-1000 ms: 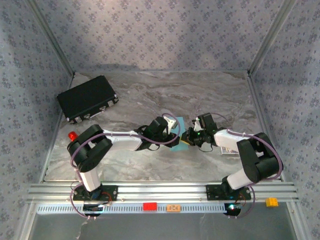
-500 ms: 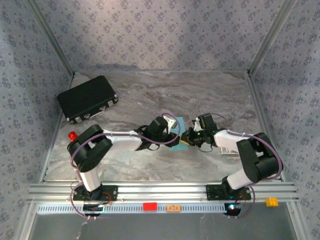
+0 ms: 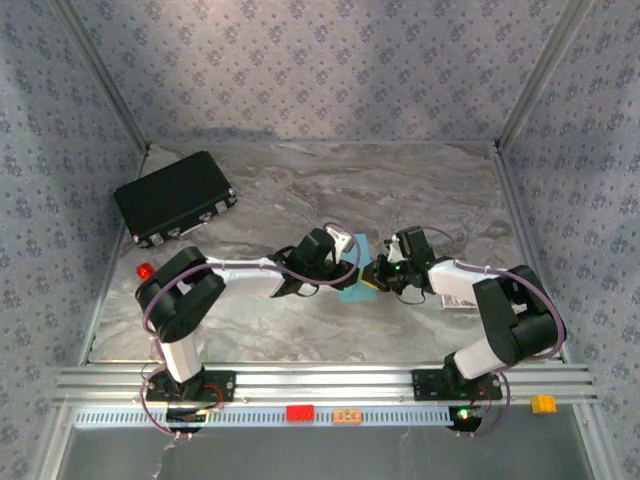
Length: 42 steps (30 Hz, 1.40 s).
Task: Fold a paper plane with a square sheet of paper (pick it up from the middle)
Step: Fold the triangle a second time at the center of the table.
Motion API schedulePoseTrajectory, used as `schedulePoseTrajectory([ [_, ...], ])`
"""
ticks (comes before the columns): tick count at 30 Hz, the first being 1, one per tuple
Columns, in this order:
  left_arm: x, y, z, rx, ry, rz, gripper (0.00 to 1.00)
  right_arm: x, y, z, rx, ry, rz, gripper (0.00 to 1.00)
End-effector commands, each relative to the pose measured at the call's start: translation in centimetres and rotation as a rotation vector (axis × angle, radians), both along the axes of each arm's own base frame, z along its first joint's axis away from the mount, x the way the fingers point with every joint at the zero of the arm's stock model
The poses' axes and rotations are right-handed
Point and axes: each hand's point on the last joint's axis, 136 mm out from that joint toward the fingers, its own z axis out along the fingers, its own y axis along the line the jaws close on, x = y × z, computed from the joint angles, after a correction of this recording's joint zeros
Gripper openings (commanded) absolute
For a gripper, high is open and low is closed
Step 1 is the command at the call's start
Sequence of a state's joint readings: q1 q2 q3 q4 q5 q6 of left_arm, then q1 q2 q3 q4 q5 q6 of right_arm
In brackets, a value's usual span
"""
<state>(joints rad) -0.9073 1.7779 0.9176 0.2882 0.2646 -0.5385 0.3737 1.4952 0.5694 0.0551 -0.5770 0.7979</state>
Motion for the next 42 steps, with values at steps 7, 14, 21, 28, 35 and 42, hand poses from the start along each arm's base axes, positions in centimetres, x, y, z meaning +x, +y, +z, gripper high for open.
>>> schedulePoseTrajectory([
  [7,0.2,-1.0,0.4,-0.023,0.010,-0.059,0.20,-0.6,0.0,-0.5,0.011,0.038,-0.001,0.13],
  [14,0.1,-0.8,0.1,-0.011,0.014,-0.056,0.22,-0.6,0.0,-0.4,0.016,0.039,-0.007,0.13],
  [21,-0.1,-0.4,-0.3,0.007,0.015,-0.049,0.22,-0.5,-0.1,-0.5,0.020,0.040,-0.014,0.13],
  [28,-0.1,-0.2,-0.2,0.001,0.013,-0.040,0.22,-0.4,-0.1,-0.4,0.026,0.037,-0.022,0.13],
  [35,-0.2,-0.2,-0.3,0.002,0.016,-0.039,0.19,-0.3,-0.2,-0.5,0.029,0.042,-0.031,0.12],
  [42,-0.2,-0.1,-0.5,0.008,0.018,-0.039,0.22,-0.4,-0.2,-0.6,0.032,0.044,-0.036,0.12],
])
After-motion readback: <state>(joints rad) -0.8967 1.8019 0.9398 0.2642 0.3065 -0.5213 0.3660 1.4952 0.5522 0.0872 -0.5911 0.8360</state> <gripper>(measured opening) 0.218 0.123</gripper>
